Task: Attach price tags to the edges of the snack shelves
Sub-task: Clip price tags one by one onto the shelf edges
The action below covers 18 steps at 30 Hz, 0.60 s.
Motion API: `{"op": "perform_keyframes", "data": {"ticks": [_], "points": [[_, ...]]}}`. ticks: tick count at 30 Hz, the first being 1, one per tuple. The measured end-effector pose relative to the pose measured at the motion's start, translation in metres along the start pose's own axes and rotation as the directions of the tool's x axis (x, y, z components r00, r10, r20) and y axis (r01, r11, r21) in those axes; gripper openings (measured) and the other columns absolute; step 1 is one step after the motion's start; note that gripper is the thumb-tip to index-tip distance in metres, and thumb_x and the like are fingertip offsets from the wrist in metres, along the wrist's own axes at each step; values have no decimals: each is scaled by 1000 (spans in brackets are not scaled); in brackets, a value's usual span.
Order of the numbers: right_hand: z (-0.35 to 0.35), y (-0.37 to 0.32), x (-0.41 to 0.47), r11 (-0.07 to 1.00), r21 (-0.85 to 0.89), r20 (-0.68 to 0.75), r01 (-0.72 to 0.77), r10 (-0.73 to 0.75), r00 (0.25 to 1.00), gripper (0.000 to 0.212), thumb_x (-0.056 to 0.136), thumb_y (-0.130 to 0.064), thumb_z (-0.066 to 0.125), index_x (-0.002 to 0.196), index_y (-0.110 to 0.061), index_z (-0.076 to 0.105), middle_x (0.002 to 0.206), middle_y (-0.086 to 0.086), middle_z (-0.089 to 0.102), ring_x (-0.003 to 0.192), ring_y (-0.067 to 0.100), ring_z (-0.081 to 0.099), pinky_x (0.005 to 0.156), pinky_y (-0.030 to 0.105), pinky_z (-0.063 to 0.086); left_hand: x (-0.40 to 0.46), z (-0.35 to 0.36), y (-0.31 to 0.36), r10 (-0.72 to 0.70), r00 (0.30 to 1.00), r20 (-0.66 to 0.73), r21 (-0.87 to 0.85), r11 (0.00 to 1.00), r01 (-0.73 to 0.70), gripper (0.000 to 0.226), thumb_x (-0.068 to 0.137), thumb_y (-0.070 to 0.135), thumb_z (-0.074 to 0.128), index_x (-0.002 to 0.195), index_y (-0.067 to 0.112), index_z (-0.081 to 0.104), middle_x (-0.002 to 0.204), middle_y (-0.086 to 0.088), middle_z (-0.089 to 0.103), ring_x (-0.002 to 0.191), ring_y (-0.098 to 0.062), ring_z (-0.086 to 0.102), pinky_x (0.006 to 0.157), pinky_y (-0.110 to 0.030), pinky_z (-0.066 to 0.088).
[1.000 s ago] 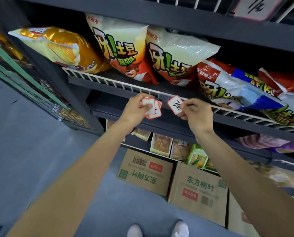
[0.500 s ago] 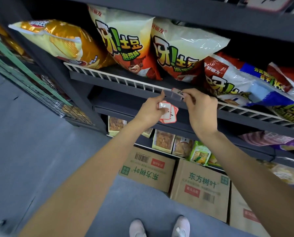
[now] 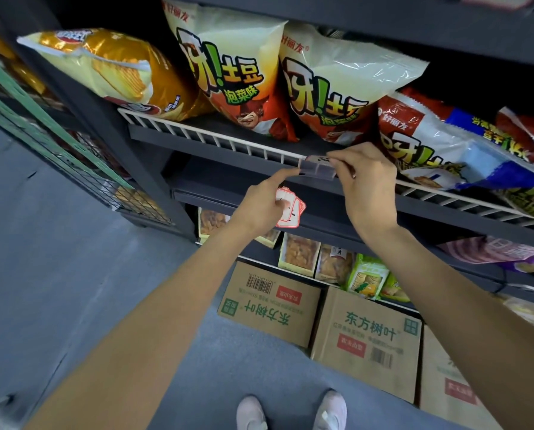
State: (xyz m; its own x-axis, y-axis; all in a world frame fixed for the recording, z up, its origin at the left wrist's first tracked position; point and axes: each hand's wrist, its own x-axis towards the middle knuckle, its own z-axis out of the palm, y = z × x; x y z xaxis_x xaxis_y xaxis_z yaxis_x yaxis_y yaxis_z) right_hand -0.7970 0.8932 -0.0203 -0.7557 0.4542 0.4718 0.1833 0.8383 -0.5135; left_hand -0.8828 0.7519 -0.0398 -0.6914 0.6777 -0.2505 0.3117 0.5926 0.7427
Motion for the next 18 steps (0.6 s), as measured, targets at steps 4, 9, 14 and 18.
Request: {"op": "perform_keyframes", "data": {"ticks": [4, 9, 14, 18], "points": [[7, 4, 3, 999, -43, 102, 29, -25, 994, 19, 86, -1, 60, 102, -1, 70, 97, 17, 64, 85, 27, 64, 76, 22, 48, -1, -2, 2, -30, 999, 32, 74, 997, 27, 64, 92, -4, 42, 139, 37, 30, 80, -8, 49, 51, -13, 43, 36, -13, 30], [14, 7, 2, 980, -196, 116, 42, -19, 993, 25, 85, -3, 61, 109, -6, 67, 93, 15, 64, 91, 33, 58, 65, 43, 53, -2, -5, 3, -33, 998, 62, 119, 993, 26, 69, 91, -6, 43, 140, 40, 27, 99, -16, 58, 53, -14, 44, 33, -12, 30], [13, 7, 4, 880, -429, 201, 203, -127, 971, 29, 60, 4, 79, 80, -10, 63, 63, 6, 58, 64, 27, 56, 38, 23, 33, -2, -4, 3, -47, 997, 62, 122, 992, 39, 71, 90, -6, 45, 140, 40, 26, 109, -18, 60, 51, -13, 43, 37, -14, 31], [11, 6, -1, 803, -520, 265, 290, -171, 949, 36, 48, 12, 76, 76, -7, 66, 70, 8, 60, 64, 28, 57, 39, 20, 27, -3, -4, 4, -50, 997, 57, 121, 992, 43, 71, 90, -5, 45, 141, 39, 25, 114, -19, 59, 53, -13, 44, 40, -14, 32]]}}
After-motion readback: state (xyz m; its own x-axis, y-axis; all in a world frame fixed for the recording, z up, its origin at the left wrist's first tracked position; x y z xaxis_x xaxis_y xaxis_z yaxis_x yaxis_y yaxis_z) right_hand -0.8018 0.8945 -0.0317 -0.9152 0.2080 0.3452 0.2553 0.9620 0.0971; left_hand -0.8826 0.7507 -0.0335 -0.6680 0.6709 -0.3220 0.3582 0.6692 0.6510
